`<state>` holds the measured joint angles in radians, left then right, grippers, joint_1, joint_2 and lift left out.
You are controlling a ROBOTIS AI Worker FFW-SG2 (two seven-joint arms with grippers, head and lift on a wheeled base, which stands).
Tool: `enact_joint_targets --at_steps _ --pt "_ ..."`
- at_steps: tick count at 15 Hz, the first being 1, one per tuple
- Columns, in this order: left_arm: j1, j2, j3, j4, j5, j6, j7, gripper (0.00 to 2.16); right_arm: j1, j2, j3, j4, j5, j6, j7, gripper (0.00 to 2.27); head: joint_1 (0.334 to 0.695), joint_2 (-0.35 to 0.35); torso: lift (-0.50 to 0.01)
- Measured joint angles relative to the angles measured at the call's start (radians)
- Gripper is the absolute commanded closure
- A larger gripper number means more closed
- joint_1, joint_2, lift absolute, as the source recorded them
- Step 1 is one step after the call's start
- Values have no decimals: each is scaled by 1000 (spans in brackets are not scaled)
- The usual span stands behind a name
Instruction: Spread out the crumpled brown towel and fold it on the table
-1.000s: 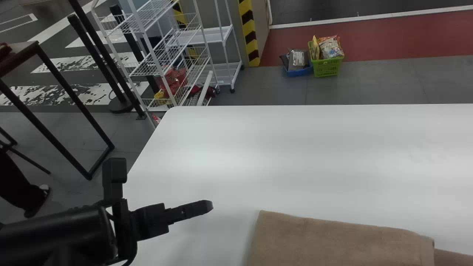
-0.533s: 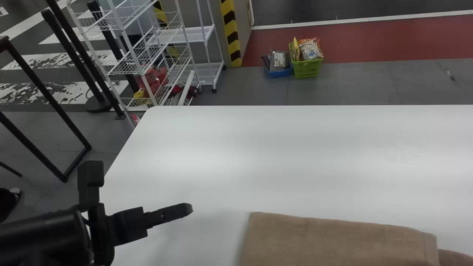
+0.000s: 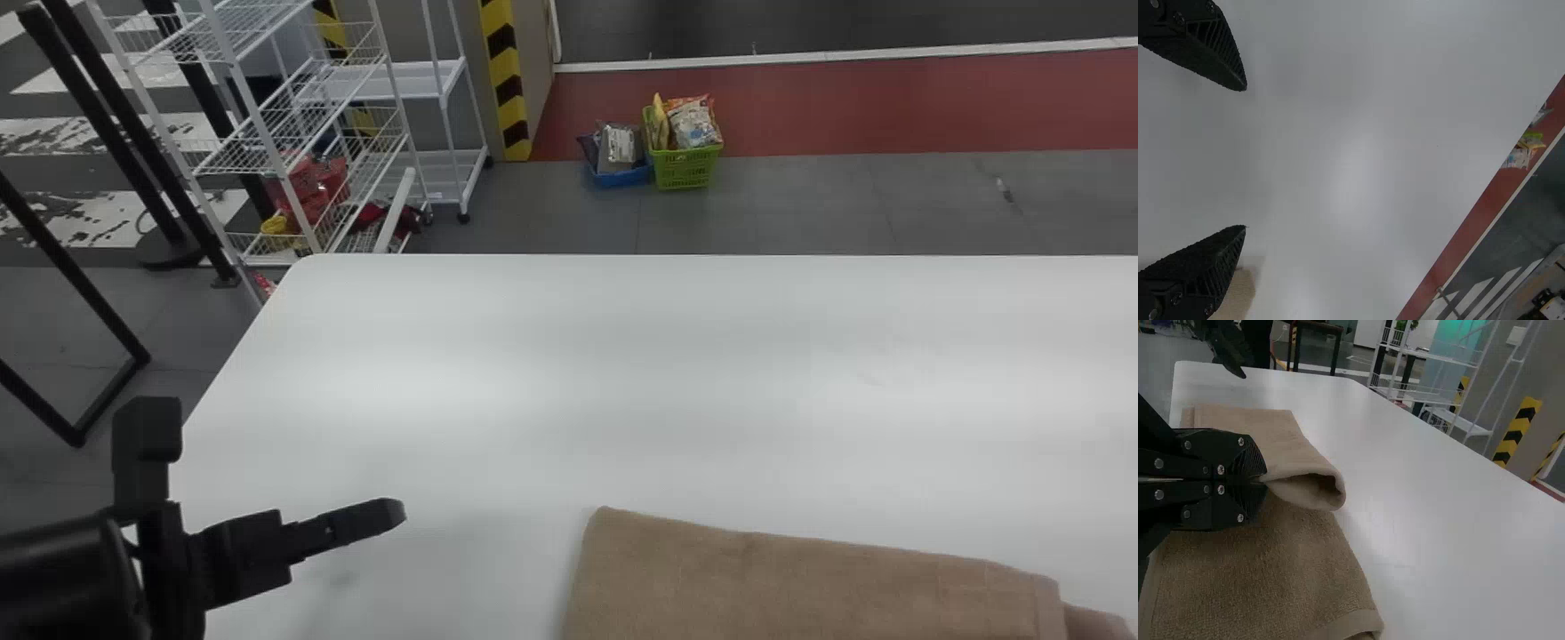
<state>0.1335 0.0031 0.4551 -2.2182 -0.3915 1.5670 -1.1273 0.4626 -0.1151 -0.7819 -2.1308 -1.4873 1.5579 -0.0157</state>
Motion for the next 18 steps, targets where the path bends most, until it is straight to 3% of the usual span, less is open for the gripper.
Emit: enact_joint_targets --at_steps 4,6,10,14,18 --pt "-1 0 -1 7 -12 0 1 66 -17 -64 -5 52 -32 0 -4 1295 695 90 -127" --pt "-4 0 -1 21 -13 0 6 66 -22 -66 10 67 -49 0 42 1295 695 114 -127" --pt "-8 0 -17 32 -19 0 17 66 -27 -36 9 30 -72 0 139 1295 695 148 -127" --pt "-10 0 -21 35 -21 0 25 66 -5 -52 -107 30 -96 0 266 1295 695 96 -127" --pt "-15 0 -31 40 -23 0 28 66 30 -85 -181 91 -62 0 303 1295 695 5 -127"
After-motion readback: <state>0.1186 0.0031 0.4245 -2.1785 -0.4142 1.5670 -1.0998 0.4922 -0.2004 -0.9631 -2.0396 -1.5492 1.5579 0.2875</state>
